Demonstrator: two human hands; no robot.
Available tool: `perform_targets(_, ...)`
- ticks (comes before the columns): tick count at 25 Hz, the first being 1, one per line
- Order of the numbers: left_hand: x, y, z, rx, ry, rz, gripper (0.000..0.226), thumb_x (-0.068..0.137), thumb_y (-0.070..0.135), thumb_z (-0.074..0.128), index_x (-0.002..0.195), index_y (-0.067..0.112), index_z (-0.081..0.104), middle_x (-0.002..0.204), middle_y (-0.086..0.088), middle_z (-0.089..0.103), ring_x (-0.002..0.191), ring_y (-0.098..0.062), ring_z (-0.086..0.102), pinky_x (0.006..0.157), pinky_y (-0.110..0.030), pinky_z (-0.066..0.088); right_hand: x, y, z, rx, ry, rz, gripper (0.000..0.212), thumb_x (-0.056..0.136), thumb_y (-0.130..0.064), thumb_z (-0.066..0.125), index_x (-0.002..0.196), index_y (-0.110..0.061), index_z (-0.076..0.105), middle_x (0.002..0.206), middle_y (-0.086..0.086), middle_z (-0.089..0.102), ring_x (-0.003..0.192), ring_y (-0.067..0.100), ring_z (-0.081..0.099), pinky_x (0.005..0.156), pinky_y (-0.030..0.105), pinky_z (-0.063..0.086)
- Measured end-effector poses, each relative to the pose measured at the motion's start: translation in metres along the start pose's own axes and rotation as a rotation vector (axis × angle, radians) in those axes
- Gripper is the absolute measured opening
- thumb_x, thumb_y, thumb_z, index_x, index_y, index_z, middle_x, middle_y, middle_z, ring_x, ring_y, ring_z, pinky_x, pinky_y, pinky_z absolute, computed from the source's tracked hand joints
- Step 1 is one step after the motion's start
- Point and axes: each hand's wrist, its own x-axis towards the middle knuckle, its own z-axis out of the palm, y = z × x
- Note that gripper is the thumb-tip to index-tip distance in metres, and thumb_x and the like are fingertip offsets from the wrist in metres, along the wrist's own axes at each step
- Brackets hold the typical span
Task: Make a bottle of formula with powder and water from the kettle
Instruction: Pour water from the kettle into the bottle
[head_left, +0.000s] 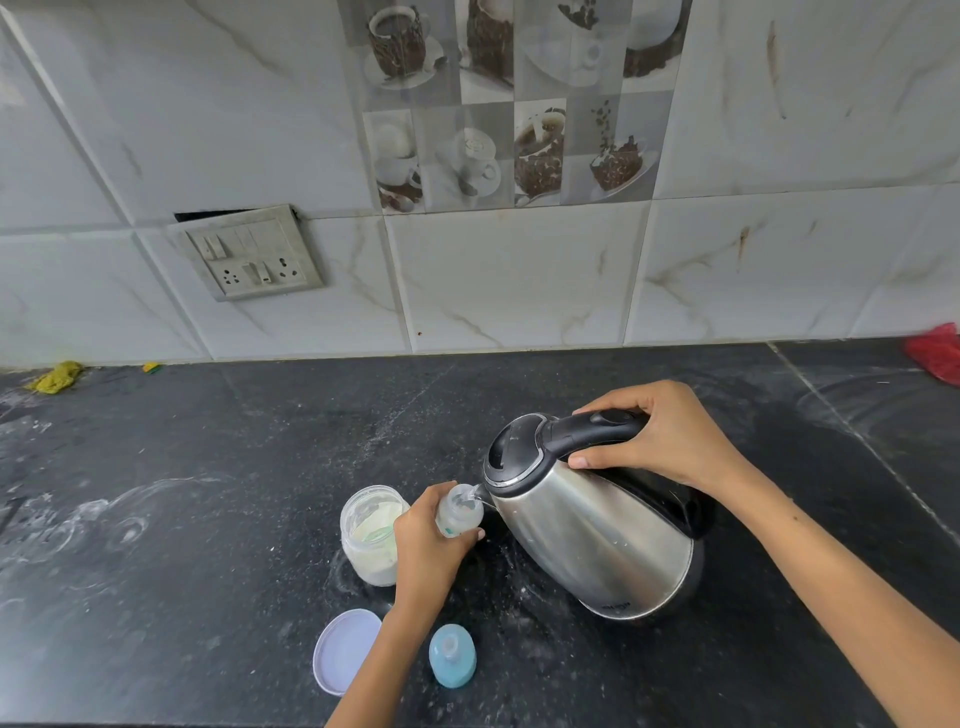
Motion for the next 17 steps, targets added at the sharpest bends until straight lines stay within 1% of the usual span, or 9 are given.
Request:
perform_targets(4, -0.0011, 0.0013, -0.0005, -0.018, 0.001, -0.005, 0.057, 0.055, 0.005, 0.088, 0.1, 0.027, 0.062, 0.092, 0.018, 0.068, 0.092, -0.002, 0.063, 0.08, -0.01, 0.045, 0.0021, -0.001, 0.0013, -0.006, -0.008, 0.004, 0.044, 0.052, -0.047, 0.09, 0.093, -0.037, 0.077, 0.085, -0.022, 0.075, 0.082, -0.002, 0.07, 0.083, 0.038, 0.057)
perform_targets(7, -0.0007, -0.0012, 0.0, -0.02, 0.006, -0.014, 0.056, 0.055, 0.006, 0.088, 0.102, 0.024, 0.063, 0.094, 0.014, 0.069, 0.093, -0.006, 0.064, 0.082, -0.019, 0.049, 0.0034, -0.0018, 0.0018, -0.01, -0.013, -0.001, 0.043, 0.053, -0.046, 0.09, 0.093, -0.036, 0.078, 0.084, -0.022, 0.076, 0.081, -0.003, 0.07, 0.082, 0.037, 0.058)
perform_targets(10, -0.001, -0.0014, 0.001, -0.019, 0.006, -0.022, 0.056, 0.055, 0.006, 0.088, 0.102, 0.023, 0.064, 0.093, 0.013, 0.069, 0.093, -0.007, 0.064, 0.082, -0.02, 0.049, 0.003, -0.0013, 0.0015, -0.005, -0.013, 0.006, 0.042, 0.053, -0.044, 0.091, 0.092, -0.036, 0.078, 0.084, -0.021, 0.076, 0.081, -0.003, 0.07, 0.083, 0.037, 0.058)
perform_targets(14, -0.0001, -0.0044, 0.0028, -0.028, 0.002, -0.044, 0.056, 0.055, 0.007, 0.088, 0.103, 0.022, 0.065, 0.095, 0.012, 0.07, 0.094, -0.009, 0.065, 0.086, -0.03, 0.053, 0.004, -0.001, 0.0016, -0.006, -0.019, 0.007, 0.042, 0.053, -0.045, 0.09, 0.092, -0.036, 0.077, 0.084, -0.02, 0.076, 0.081, -0.002, 0.07, 0.082, 0.037, 0.058)
perform_targets(17, -0.0001, -0.0051, 0.0036, -0.028, 0.005, -0.052, 0.056, 0.055, 0.008, 0.088, 0.104, 0.022, 0.065, 0.095, 0.012, 0.07, 0.094, -0.009, 0.065, 0.086, -0.033, 0.054, 0.0047, -0.0006, 0.0014, -0.004, -0.018, 0.006, 0.043, 0.052, -0.046, 0.09, 0.092, -0.036, 0.077, 0.083, -0.02, 0.076, 0.081, -0.002, 0.07, 0.082, 0.036, 0.058)
